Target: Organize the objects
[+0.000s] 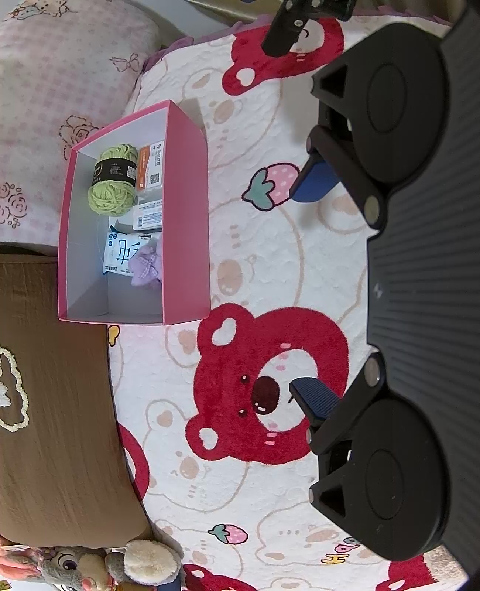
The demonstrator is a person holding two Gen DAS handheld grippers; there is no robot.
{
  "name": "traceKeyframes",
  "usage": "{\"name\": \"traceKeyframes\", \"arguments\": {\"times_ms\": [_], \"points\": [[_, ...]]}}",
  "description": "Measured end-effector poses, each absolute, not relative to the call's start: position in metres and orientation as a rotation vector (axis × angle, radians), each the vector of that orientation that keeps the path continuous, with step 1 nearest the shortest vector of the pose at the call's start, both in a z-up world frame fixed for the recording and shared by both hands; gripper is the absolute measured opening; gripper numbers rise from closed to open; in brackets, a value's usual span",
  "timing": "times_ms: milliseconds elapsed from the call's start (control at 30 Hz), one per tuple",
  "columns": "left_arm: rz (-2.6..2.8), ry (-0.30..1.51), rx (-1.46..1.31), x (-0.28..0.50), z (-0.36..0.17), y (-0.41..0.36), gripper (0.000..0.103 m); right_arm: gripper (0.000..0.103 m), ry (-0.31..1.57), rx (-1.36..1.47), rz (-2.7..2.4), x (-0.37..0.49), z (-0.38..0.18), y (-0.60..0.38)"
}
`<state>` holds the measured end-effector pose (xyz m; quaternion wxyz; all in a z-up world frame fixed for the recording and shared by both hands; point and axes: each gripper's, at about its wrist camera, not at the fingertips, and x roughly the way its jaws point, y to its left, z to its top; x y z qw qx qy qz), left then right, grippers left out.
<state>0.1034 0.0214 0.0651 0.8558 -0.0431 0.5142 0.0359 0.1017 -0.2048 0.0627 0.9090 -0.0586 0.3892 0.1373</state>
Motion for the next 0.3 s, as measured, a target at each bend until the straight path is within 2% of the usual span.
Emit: {"name": "traceKeyframes", "arguments": {"times_ms": [300], "points": [[0.070, 1.087, -0.096, 0.1054, 0.0656, 0.0196, 0.103, 0.100, 0.803, -0.123, 0.283, 0.1020, 0.0626, -0.2047]]}}
